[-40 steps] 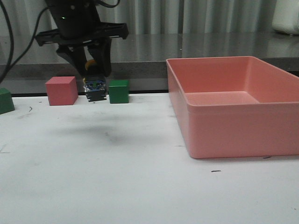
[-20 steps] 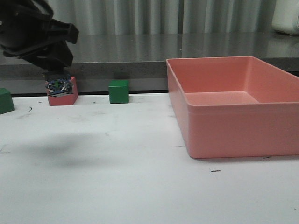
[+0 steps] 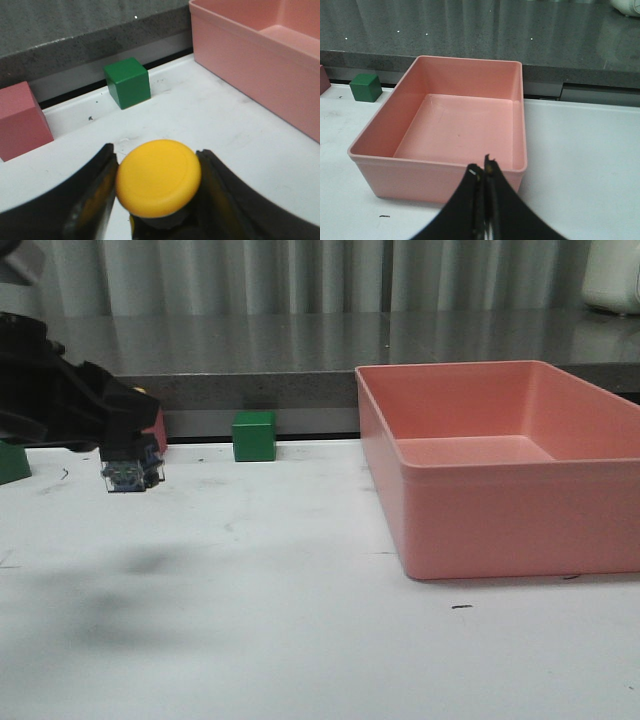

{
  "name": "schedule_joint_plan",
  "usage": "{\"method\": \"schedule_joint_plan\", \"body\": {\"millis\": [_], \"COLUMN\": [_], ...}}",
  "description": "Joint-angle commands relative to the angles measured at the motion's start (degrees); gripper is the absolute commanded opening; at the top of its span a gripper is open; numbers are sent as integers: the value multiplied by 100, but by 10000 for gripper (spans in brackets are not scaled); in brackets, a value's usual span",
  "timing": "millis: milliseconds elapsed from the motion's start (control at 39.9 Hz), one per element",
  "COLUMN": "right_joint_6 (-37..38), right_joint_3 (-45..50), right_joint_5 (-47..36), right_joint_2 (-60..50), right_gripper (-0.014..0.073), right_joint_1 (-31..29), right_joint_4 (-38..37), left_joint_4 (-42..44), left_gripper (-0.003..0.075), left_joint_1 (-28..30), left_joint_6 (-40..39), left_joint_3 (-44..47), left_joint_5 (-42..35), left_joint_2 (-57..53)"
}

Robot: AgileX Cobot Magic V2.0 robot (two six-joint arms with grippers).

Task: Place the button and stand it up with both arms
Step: 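Set the button upright on the table and open the left gripper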

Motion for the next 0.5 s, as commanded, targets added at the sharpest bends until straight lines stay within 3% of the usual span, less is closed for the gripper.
{"method": "schedule_joint_plan", "body": {"millis": [0, 476], "right_joint_6": [-46, -46], "right_joint_3": [-139, -139], "right_joint_5": [-487, -487], "right_joint_2": [31, 31], "right_gripper": [-71, -71], "right_joint_1": [-19, -19], "right_joint_4": [-113, -113], "left_joint_4": [-89, -131], "left_gripper": [211, 211], "left_joint_1": [11, 11], "left_joint_6": [108, 728], "left_joint_3": [-91, -91], "left_joint_5": [-679, -1171], "left_joint_2": [89, 855]}}
